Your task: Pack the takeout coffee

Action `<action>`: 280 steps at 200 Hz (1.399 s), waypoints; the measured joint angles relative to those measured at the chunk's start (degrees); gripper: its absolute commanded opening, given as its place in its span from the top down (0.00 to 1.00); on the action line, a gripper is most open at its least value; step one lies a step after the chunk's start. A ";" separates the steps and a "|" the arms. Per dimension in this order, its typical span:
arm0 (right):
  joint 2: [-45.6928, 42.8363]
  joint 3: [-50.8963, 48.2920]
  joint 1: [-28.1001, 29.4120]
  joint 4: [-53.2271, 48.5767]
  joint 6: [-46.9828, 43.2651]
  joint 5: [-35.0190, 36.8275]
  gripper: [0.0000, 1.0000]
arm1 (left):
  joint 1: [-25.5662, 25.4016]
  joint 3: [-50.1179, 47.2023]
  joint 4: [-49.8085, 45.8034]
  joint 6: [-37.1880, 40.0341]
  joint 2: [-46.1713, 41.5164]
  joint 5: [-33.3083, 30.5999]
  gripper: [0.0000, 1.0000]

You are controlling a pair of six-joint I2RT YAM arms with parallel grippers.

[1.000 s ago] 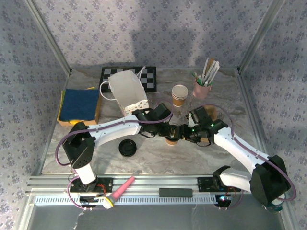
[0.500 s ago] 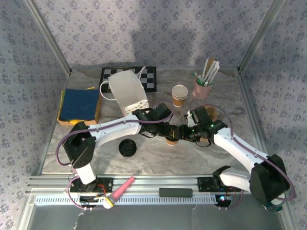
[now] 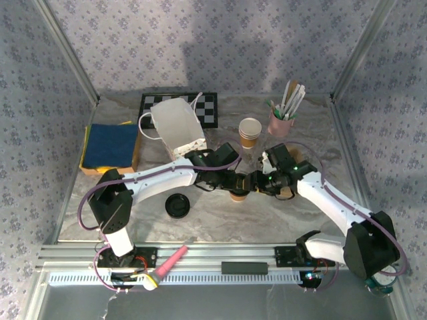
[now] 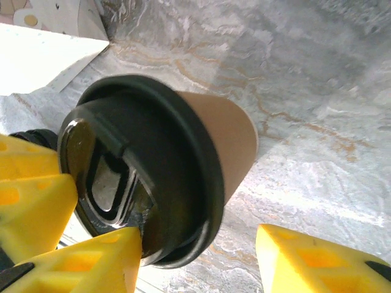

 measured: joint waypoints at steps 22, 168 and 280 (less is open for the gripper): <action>0.02 1.14 -1.29 -0.98 0.00 0.26 0.46 | 0.13 1.07 -2.19 0.24 0.11 0.04 0.70; 4.42 3.91 -1.46 -0.09 0.02 -1.14 0.50 | 4.44 7.65 -4.15 3.21 4.20 2.10 0.71; 6.03 4.90 1.20 0.81 0.26 -1.05 0.57 | 4.44 5.46 -1.38 3.30 4.50 3.28 0.73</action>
